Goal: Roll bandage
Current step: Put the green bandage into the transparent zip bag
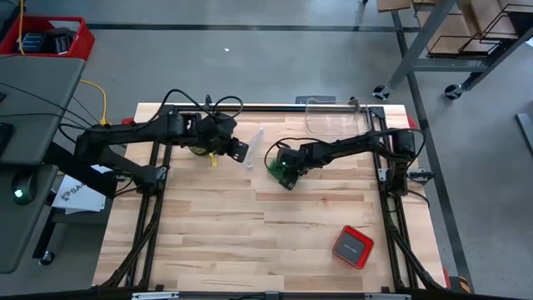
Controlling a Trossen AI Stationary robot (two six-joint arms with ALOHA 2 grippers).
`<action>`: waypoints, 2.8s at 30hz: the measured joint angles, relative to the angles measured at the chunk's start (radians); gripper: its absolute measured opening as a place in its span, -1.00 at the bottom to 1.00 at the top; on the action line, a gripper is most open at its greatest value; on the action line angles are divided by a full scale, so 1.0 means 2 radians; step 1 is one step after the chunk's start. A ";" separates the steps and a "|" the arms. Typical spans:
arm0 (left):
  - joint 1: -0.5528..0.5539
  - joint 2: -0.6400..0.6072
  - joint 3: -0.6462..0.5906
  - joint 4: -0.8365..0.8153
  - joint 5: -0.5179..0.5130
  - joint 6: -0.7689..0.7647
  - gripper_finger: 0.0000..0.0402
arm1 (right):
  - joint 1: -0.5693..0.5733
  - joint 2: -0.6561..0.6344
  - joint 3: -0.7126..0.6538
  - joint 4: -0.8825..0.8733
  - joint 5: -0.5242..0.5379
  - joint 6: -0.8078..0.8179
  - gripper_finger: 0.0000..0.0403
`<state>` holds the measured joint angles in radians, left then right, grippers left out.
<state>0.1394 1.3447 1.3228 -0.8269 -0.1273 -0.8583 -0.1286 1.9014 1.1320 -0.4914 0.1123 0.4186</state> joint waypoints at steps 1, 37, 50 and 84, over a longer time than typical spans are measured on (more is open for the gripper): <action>0.000 0.002 0.000 -0.005 -0.005 0.003 -1.00 | -0.001 -0.004 -0.001 -0.002 -0.003 0.000 -0.01; 0.010 0.151 0.001 0.304 0.093 0.048 -1.00 | -0.012 -0.354 0.000 0.042 -0.009 0.128 -0.85; 0.015 0.151 0.001 0.434 0.157 -0.028 -1.00 | -0.008 -0.353 0.000 0.139 0.040 0.131 -0.85; 0.061 0.100 0.000 0.463 0.089 -0.067 -1.00 | 0.006 -0.354 0.000 0.130 0.128 0.093 -0.85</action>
<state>0.2608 1.5455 1.3228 0.0995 0.0511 -0.9932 -0.1169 1.1938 1.1313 -0.2310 0.3683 0.6048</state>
